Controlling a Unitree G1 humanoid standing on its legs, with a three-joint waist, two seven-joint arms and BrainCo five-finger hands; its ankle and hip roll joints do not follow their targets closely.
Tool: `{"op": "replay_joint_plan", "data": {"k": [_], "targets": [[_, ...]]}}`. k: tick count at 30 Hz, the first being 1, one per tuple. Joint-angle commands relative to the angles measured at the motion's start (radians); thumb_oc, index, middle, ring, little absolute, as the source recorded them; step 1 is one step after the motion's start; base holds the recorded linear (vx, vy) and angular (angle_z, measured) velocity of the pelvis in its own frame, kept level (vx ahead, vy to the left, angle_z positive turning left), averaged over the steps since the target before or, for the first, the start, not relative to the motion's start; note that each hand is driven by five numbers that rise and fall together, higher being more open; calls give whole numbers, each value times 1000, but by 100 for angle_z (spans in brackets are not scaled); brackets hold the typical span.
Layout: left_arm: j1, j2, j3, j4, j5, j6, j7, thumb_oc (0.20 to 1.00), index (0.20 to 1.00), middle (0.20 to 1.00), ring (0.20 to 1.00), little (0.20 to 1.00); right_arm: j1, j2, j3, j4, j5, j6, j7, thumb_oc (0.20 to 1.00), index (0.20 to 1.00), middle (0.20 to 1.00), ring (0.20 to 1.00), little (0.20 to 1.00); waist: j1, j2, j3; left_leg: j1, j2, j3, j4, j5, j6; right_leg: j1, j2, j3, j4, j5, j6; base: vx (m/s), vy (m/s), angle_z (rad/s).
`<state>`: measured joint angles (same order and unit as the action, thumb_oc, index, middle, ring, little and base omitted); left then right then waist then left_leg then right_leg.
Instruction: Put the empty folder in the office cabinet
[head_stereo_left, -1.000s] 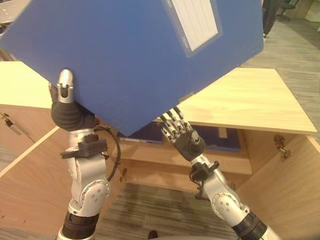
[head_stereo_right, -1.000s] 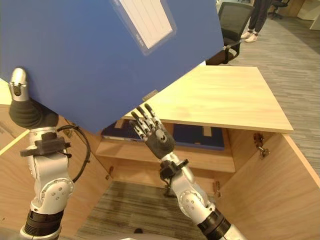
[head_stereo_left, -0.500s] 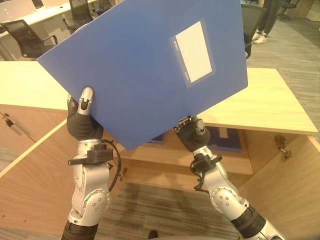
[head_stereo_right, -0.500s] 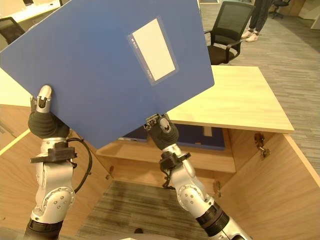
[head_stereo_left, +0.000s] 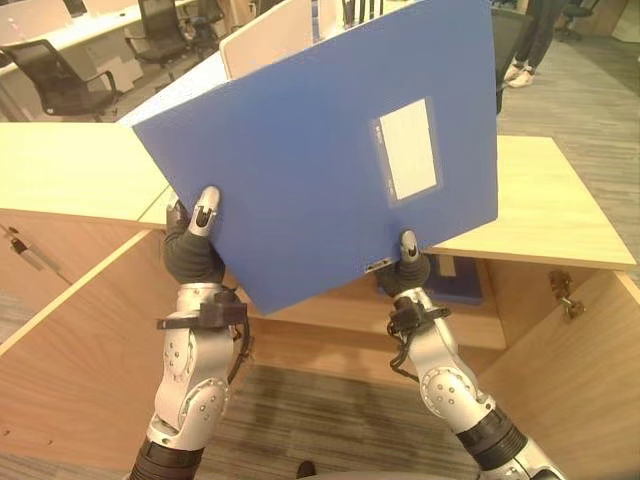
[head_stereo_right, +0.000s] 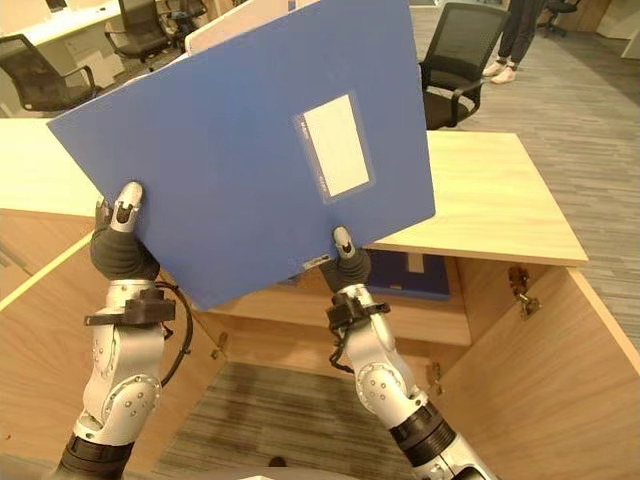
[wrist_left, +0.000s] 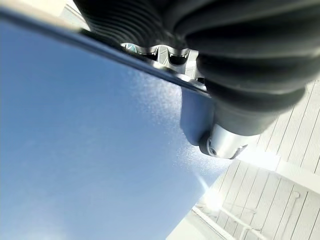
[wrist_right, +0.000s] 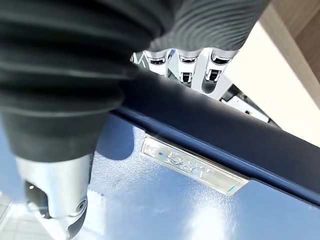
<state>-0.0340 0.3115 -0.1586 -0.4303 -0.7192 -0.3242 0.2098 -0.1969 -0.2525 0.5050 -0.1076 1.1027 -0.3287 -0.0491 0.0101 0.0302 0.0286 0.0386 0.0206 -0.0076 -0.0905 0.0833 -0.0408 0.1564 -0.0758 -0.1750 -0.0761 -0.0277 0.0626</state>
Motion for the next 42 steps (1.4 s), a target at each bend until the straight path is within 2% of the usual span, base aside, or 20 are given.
{"op": "replay_joint_plan", "data": {"k": [1,15,32,33,34,42], "targets": [[-50,28,-37,26,67,-20,-11,200,200,200,200,200,-51,91,-18,-35,-84,-54,11,1000,1000,1000,1000,1000,18,-47,-19,63,38,21,3,-111,-32,-83,-79,51,24,64,88,0,0,0],[-147,-36,-183,115,27,-10,-15,200,200,200,200,200,-70,137,27,57,-95,-49,-29,1000,1000,1000,1000,1000,11,-56,-16,62,37,23,3,-114,-30,-85,-77,54,23,63,88,0,0,0],[-176,-50,-191,133,3,-21,-15,200,200,200,200,200,-78,139,32,69,-76,-51,-22,1000,1000,1000,1000,1000,7,-58,-19,63,37,28,3,-115,-30,-84,-74,55,21,64,88,0,0,0],[-176,-51,-190,134,3,-21,-15,200,200,200,200,200,-77,138,33,69,-75,-51,-20,542,542,542,542,542,7,-58,-19,63,37,28,3,-115,-30,-84,-74,56,21,64,88,0,0,0],[-176,-51,-190,134,3,-21,-15,200,200,200,200,200,-77,138,33,69,-75,-51,-20,200,200,200,200,200,7,-58,-19,63,37,28,3,-115,-30,-84,-74,56,21,64,88,0,0,0],[-163,-54,-190,139,-10,-17,-28,200,200,200,200,200,-72,133,26,64,-63,-51,-8,200,200,200,200,200,5,-57,-19,63,37,29,3,-114,-31,-85,-74,54,21,65,88,0,0,0]]}}
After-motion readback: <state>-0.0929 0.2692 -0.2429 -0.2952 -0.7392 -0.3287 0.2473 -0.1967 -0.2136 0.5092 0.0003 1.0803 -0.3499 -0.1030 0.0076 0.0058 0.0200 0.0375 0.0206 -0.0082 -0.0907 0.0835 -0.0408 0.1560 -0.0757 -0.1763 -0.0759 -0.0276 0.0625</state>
